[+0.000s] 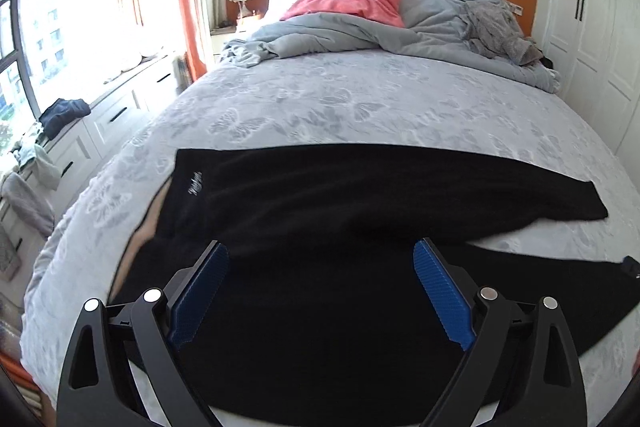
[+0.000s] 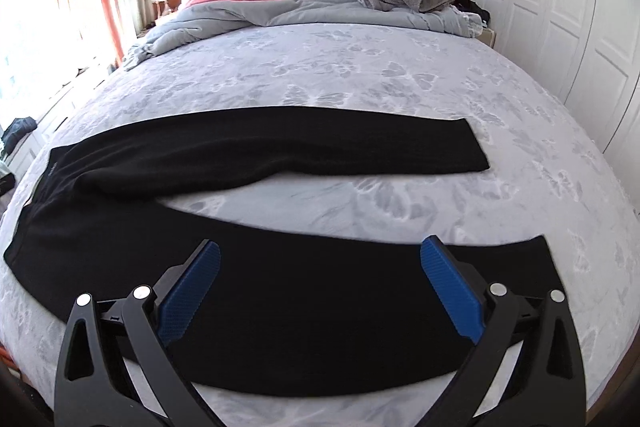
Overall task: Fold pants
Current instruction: 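Grasp the waistband with the left gripper while the right gripper grasps the leg hem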
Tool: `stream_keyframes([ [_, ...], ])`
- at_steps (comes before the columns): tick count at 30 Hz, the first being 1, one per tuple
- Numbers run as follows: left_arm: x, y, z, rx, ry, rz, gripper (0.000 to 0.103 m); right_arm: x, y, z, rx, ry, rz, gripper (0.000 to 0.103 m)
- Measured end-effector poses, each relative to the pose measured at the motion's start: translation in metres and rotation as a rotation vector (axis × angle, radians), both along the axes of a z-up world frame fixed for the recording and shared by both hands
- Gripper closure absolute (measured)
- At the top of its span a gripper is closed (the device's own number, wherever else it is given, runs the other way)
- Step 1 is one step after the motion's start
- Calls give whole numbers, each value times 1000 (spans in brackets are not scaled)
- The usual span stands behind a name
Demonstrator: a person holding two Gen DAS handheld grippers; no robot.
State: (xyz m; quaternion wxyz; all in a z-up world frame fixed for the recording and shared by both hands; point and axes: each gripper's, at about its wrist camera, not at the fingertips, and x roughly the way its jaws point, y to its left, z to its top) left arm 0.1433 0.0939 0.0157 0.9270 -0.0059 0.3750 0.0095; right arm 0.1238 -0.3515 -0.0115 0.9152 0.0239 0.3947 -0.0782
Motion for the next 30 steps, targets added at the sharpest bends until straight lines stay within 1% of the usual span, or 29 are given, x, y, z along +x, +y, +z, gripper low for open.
stream_keyframes([
  [1, 21, 18, -3, -7, 32, 25, 11, 11, -17, -2, 3, 12, -23, 5],
  [2, 44, 36, -9, -19, 77, 54, 11, 28, -43, -6, 13, 26, -64, 5],
  [4, 88, 77, -23, -64, 151, 153, 11, 52, -82, -13, 50, 39, -120, 5],
  [5, 106, 98, -31, -92, 175, 198, 11, 64, -105, -17, 79, 42, -158, 5],
  [7, 137, 134, -45, -138, 192, 296, 11, 85, -144, -25, 139, 37, -229, 5],
  [9, 162, 159, -60, -151, 222, 374, 11, 105, -180, -35, 205, 39, -297, 5],
  [11, 183, 178, -75, -201, 235, 406, 11, 127, -207, -46, 273, 44, -335, 5],
  [12, 193, 185, -83, -231, 250, 419, 11, 137, -216, -50, 286, 47, -343, 5],
  [15, 215, 195, -109, -322, 314, 443, 11, 168, -226, -63, 249, 73, -345, 5],
  [16, 222, 195, -116, -315, 330, 468, 11, 179, -227, -68, 230, 85, -333, 5],
  [17, 227, 194, -118, -285, 320, 486, 11, 187, -226, -71, 214, 91, -327, 5],
  [21, 245, 189, -122, -207, 302, 462, 12, 218, -224, -93, 193, 146, -312, 5],
  [22, 248, 187, -122, -191, 298, 457, 15, 221, -222, -97, 193, 147, -305, 6],
  [23, 248, 185, -121, -166, 289, 454, 32, 222, -216, -98, 186, 132, -281, 29],
  [24, 248, 183, -119, -148, 280, 431, 40, 222, -208, -98, 137, 130, -279, 42],
  [25, 248, 182, -116, -138, 277, 427, 73, 220, -202, -96, 109, 116, -269, 61],
  [26, 247, 185, -114, -164, 282, 415, 86, 216, -200, -93, 134, 99, -244, 91],
  [27, 244, 188, -111, -211, 283, 409, 89, 211, -198, -87, 153, 81, -241, 91],
  [28, 240, 191, -106, -243, 269, 409, 92, 205, -193, -77, 135, 49, -245, 91],
  [30, 229, 192, -89, -251, 227, 396, 93, 188, -187, -53, 123, -15, -224, 91],
])
